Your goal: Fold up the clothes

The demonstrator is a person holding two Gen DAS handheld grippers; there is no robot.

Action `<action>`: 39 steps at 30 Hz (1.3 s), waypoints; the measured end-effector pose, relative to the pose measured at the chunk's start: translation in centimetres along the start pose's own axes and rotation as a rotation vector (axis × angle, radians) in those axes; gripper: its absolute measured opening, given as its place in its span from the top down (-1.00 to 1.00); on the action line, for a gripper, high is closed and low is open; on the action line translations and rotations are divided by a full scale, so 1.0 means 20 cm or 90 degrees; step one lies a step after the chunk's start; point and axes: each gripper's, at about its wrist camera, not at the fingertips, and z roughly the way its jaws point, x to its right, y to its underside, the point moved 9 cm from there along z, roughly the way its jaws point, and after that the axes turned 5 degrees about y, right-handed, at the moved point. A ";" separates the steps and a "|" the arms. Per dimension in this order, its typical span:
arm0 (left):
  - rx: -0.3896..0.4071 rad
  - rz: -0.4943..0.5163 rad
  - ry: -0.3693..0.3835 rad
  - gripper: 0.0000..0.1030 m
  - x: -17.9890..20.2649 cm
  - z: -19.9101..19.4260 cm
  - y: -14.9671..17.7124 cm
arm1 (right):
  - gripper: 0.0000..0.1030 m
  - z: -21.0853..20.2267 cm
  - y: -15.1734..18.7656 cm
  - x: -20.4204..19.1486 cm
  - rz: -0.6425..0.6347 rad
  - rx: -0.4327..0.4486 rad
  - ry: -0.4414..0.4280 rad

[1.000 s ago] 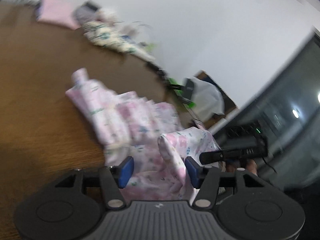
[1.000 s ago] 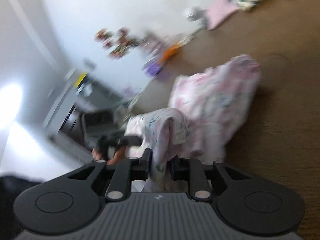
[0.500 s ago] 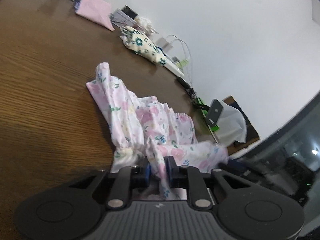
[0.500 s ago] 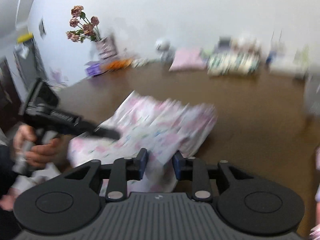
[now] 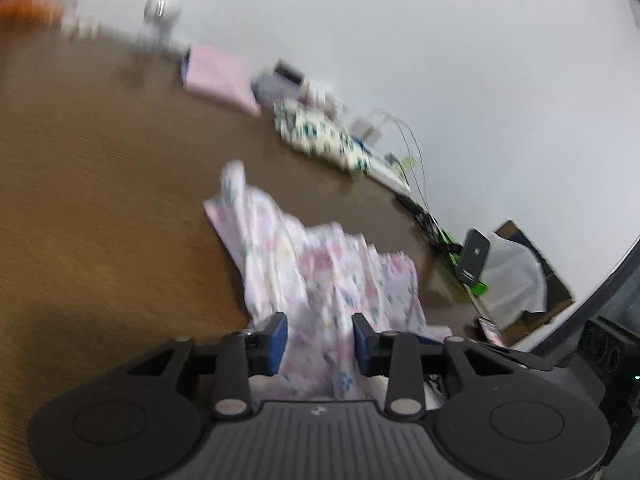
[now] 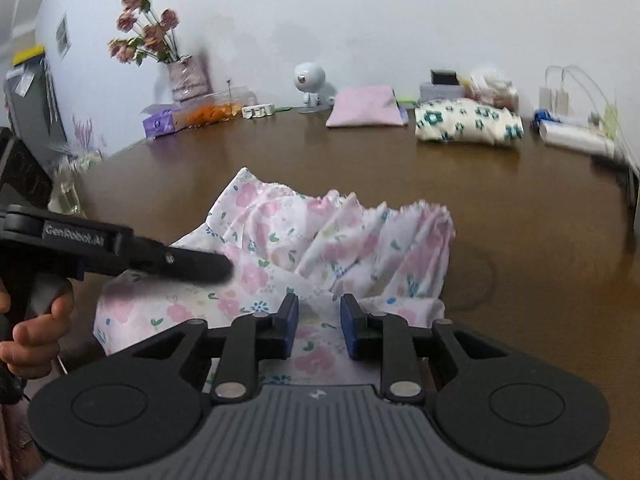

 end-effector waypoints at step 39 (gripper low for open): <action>0.043 0.240 -0.094 -0.06 0.05 -0.24 -0.02 | 0.53 -0.02 0.05 -0.10 -0.115 -0.014 -0.027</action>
